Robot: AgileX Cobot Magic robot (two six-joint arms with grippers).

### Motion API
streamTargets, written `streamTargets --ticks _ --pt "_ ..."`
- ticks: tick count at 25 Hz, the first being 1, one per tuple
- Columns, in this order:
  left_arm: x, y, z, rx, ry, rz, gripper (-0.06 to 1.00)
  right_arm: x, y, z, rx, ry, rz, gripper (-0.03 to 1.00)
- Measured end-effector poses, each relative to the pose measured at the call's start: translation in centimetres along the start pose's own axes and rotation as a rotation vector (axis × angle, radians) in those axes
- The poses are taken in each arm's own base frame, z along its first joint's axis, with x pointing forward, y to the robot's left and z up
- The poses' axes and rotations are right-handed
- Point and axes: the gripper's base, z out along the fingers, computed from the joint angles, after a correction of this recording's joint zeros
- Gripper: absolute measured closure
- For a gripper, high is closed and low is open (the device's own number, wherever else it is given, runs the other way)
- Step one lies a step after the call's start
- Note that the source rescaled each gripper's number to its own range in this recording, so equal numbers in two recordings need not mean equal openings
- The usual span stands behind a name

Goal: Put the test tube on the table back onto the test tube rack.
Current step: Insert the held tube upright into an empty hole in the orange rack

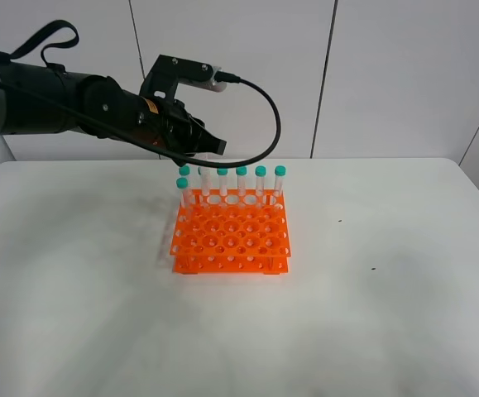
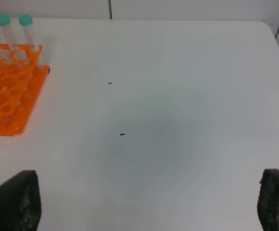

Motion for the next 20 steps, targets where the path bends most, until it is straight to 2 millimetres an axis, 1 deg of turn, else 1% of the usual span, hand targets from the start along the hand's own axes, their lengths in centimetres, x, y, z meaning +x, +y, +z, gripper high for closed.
streamTargets --ticks 6,12,15,20 --pt "0.4 0.0 1.0 -0.004 -0.014 0.000 0.94 0.0 0.0 0.0 0.000 0.000 0.000 -0.03" --pt "1.4 0.0 2.4 -0.004 0.016 -0.002 0.94 0.0 0.0 0.0 -0.001 0.000 0.000 -0.03" --pt "1.5 0.1 2.5 -0.005 0.019 -0.003 0.94 0.0 0.0 0.0 -0.001 0.000 0.000 -0.03" --pt "1.5 1.1 2.5 -0.023 0.020 -0.018 0.94 0.0 0.0 0.0 -0.001 0.000 0.000 -0.03"
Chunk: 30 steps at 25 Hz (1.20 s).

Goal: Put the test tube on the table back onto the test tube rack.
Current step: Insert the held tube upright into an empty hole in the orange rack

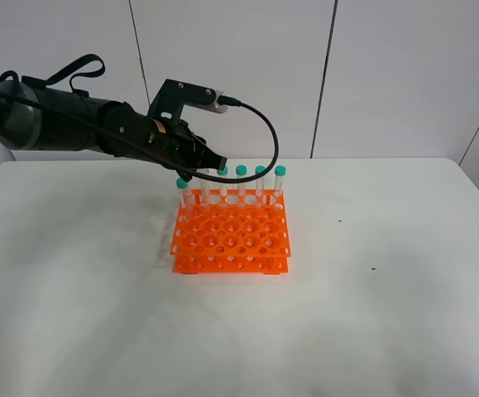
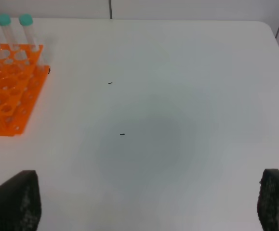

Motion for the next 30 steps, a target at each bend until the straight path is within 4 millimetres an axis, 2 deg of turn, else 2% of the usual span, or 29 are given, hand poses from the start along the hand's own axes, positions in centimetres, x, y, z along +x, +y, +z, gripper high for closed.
streamTargets --ticks 8,17,22,30 --pt "0.1 0.2 0.0 -0.004 -0.005 -0.003 0.94 0.0 0.0 0.0 0.000 0.000 0.000 -0.03" --pt "1.4 0.2 0.7 -0.007 0.010 -0.004 0.94 0.0 0.0 0.0 0.000 0.000 0.000 -0.03" --pt "1.3 0.2 0.9 -0.010 -0.011 -0.004 0.94 0.0 0.0 0.0 0.000 0.000 0.000 -0.03" --pt "2.4 0.2 2.4 -0.010 0.013 -0.016 0.94 0.0 0.0 0.0 0.000 0.000 0.000 -0.03"
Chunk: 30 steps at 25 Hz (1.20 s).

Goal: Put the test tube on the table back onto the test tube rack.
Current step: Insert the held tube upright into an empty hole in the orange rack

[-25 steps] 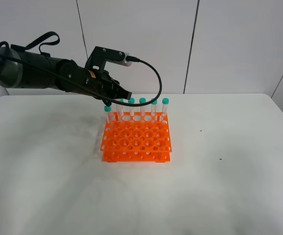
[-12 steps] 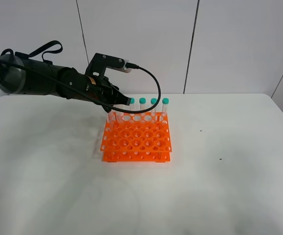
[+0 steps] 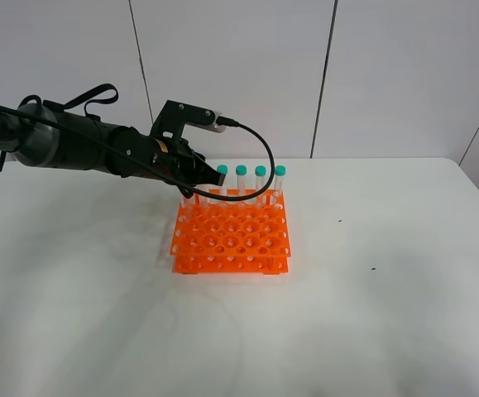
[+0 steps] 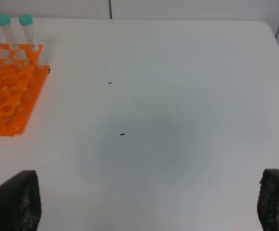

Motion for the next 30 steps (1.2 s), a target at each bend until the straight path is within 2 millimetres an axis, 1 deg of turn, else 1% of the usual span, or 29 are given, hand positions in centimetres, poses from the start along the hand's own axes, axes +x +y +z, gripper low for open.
streamTargets --ticks 7,14,30 --pt "0.8 0.0 1.0 -0.002 0.011 -0.028 0.94 0.0 0.0 0.0 0.000 0.000 0.000 -0.03" --pt "0.9 0.0 1.3 -0.003 0.003 -0.062 0.94 0.0 0.0 0.0 0.000 0.000 0.000 -0.03" --pt "0.7 0.0 1.0 -0.002 0.007 -0.119 0.94 0.0 0.0 0.0 0.000 0.000 0.000 -0.03"
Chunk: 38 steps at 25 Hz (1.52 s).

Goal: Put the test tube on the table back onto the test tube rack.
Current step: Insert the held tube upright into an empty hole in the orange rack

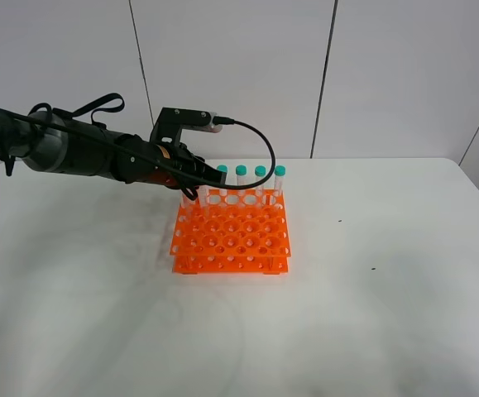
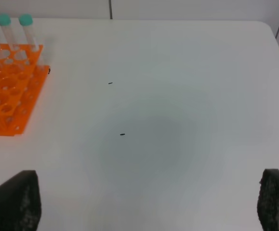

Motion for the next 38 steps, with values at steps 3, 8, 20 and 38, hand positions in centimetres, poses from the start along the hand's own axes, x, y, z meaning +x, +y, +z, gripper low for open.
streamTargets --ticks 3,8,20,38 --pt "0.10 0.01 -0.02 0.000 0.000 -0.001 0.94 0.00 0.00 0.00 0.000 0.000 0.000 -0.03" --pt "0.61 0.09 -0.19 -0.002 -0.019 -0.002 0.94 0.00 0.00 0.00 0.000 0.000 0.000 -0.03" --pt "0.67 0.11 -0.27 -0.002 -0.030 -0.023 0.94 0.00 0.00 0.00 0.000 0.000 0.001 -0.03" --pt "0.83 0.11 -0.27 -0.003 -0.013 0.003 0.94 0.00 0.00 0.00 0.000 0.000 0.001 -0.03"
